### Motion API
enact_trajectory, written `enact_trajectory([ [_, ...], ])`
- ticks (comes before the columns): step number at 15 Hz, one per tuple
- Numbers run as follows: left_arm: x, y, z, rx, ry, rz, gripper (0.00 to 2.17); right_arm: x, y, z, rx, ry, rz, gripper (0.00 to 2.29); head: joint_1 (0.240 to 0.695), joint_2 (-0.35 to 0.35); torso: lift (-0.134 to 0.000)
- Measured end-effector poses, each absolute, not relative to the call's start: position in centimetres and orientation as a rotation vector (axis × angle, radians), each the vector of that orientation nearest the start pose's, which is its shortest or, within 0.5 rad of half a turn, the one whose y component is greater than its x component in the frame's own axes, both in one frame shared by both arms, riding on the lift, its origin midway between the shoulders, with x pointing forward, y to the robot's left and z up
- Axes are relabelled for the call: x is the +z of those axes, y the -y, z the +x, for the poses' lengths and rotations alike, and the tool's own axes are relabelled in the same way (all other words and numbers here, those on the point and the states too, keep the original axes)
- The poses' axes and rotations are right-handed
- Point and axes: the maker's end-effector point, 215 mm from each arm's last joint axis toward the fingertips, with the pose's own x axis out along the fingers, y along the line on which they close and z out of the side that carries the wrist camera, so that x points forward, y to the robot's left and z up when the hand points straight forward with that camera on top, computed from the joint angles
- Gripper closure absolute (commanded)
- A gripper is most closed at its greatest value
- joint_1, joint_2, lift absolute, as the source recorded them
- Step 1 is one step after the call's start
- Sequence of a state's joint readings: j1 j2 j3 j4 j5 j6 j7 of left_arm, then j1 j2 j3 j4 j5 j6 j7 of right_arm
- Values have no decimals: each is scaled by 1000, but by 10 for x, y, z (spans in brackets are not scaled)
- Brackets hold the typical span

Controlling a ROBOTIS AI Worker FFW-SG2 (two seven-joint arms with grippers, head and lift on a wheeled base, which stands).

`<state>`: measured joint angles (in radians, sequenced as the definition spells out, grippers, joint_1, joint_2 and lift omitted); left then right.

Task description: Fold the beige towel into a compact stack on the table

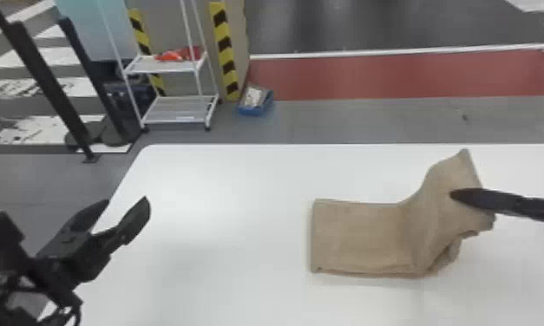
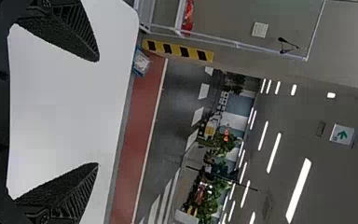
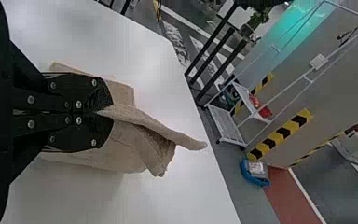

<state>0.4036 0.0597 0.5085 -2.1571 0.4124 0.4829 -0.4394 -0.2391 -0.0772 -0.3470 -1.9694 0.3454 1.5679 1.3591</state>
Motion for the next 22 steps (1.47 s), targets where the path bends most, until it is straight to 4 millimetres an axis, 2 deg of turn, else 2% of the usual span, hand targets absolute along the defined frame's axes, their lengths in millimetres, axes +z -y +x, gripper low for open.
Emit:
enact_trajectory([
  [2, -321, -371, 439, -109, -162, -245, 73, -306, 211, 492, 668, -712, 596, 1511, 695, 174, -124],
  [5, -326, -376, 435, -102, -173, -241, 76, -307, 169, 491, 730, -742, 562, 1511, 695, 235, -124],
  [8, -331, -381, 434, -94, -182, -240, 80, -319, 147, 486, 748, -794, 507, 1507, 695, 268, -124],
  [11, -337, -381, 432, -99, -191, -247, 83, -337, 135, 482, 751, -847, 474, 1507, 695, 291, -124],
  [21, -341, -381, 431, -106, -199, -248, 87, -366, 117, 482, 814, -886, 391, 1487, 695, 313, -124],
  [22, -342, -381, 430, -105, -201, -248, 87, -371, 114, 481, 827, -890, 386, 1420, 695, 315, -124],
])
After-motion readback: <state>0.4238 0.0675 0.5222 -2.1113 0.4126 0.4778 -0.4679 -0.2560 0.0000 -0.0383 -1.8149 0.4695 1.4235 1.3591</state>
